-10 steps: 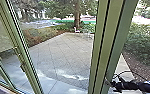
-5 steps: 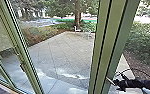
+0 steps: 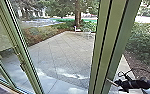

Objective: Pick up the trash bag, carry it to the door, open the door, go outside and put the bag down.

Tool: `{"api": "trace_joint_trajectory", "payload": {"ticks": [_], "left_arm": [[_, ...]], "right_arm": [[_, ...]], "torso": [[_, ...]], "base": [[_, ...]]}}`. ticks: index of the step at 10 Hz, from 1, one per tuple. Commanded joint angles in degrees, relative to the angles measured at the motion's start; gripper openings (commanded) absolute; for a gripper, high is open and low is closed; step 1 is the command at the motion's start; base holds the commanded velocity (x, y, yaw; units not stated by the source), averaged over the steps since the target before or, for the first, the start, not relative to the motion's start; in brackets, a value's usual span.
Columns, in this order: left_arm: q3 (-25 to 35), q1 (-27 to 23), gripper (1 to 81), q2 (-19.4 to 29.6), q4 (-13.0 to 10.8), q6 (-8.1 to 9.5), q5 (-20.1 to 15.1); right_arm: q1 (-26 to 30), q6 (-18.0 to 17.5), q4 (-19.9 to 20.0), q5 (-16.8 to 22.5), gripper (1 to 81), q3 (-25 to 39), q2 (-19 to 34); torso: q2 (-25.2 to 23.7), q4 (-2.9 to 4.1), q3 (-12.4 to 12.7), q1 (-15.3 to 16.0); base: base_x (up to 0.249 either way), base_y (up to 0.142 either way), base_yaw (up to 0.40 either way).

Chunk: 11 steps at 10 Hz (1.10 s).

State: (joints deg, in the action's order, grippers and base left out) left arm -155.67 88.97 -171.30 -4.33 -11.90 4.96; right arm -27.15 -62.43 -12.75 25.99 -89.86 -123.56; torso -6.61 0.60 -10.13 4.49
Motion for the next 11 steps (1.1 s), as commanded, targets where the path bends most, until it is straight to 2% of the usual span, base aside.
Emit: {"api": "trace_joint_trajectory", "payload": {"ticks": [1, 5, 9, 11], "left_arm": [[0.19, -1.03, 1.0, -0.01, -0.68, -0.14, -3.82], [0.19, -1.03, 1.0, -0.1, -0.77, -0.14, -3.82], [0.19, -1.03, 1.0, -0.18, -0.86, -0.14, -3.82], [0.19, -1.03, 1.0, -0.36, -0.86, -0.14, -3.82]], "right_arm": [[11.19, 2.22, -6.41, -0.24, 81.1, -0.13, 5.84], [14.17, 2.22, -6.5, -0.23, 81.1, 6.44, 11.37], [14.79, 2.57, -6.41, -0.5, 81.1, 7.77, 14.89], [16.98, 2.67, -7.72, -0.06, 81.1, 9.27, 16.91]], "torso": [[0.0, 0.0, 0.0, 0.0], [0.0, 0.0, -0.02, 0.0], [0.0, 0.02, -0.02, -0.02], [0.0, 0.02, -0.02, -0.02]], "base": [[0.0, 0.0, 0.0], [0.0, 0.0, 0.0], [0.0, 0.0, 0.0], [0.0, 0.0, 0.0]]}}
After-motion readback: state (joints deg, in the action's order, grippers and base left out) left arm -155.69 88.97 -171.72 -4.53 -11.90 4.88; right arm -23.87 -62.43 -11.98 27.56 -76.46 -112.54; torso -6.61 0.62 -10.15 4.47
